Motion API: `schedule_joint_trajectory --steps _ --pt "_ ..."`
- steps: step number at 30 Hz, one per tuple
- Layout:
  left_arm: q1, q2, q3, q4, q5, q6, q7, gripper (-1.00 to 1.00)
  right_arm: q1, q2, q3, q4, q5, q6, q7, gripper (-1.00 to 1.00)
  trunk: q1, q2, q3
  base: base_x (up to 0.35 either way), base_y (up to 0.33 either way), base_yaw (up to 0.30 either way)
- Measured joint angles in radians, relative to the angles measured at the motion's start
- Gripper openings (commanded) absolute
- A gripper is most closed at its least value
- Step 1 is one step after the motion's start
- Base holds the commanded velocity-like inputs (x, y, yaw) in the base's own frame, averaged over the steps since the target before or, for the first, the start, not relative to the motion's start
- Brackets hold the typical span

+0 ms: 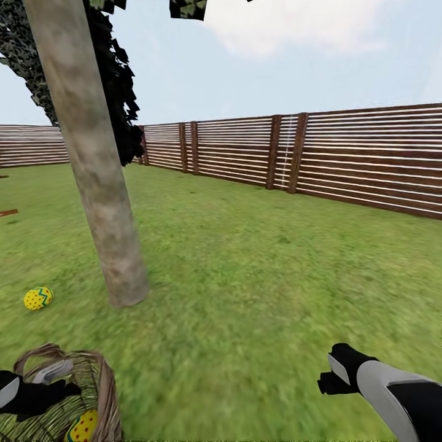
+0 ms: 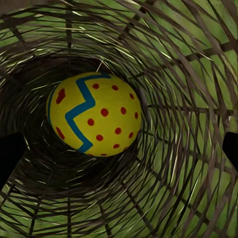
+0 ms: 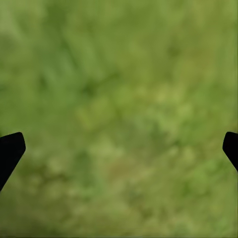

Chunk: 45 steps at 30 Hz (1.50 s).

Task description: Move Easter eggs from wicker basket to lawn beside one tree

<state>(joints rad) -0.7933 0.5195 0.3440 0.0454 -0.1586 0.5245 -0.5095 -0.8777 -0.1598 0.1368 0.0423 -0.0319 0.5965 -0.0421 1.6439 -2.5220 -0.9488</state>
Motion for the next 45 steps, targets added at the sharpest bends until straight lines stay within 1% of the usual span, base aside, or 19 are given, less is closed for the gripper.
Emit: schedule_joint_trajectory --steps 15,21,28,40,45 --pt "0.000 -0.004 0.000 0.000 0.000 0.000 0.000 1.00 0.000 0.005 0.000 0.016 0.000 -0.002 0.000 1.00 0.007 -0.004 -0.058 0.001 0.000 0.000" --pt "0.000 0.000 0.000 -0.001 0.000 0.001 0.000 1.00 0.000 0.006 0.001 0.018 0.000 -0.010 0.000 1.00 0.009 -0.005 -0.081 0.000 0.000 0.000" --pt "0.000 0.000 0.000 -0.001 0.000 0.000 0.000 1.00 0.000 0.009 0.001 0.019 0.000 -0.015 0.000 1.00 0.013 -0.007 -0.108 0.000 0.000 0.000" --pt "0.000 -0.007 -0.001 0.000 0.000 0.000 0.000 1.00 0.000 0.008 0.000 0.019 0.000 -0.015 0.000 1.00 0.018 -0.009 -0.155 0.000 0.000 0.000" --pt "0.000 -0.020 -0.001 0.000 0.004 0.000 -0.002 1.00 0.000 0.008 0.000 0.019 0.000 -0.015 0.000 1.00 0.020 -0.011 -0.174 0.000 0.000 0.000"
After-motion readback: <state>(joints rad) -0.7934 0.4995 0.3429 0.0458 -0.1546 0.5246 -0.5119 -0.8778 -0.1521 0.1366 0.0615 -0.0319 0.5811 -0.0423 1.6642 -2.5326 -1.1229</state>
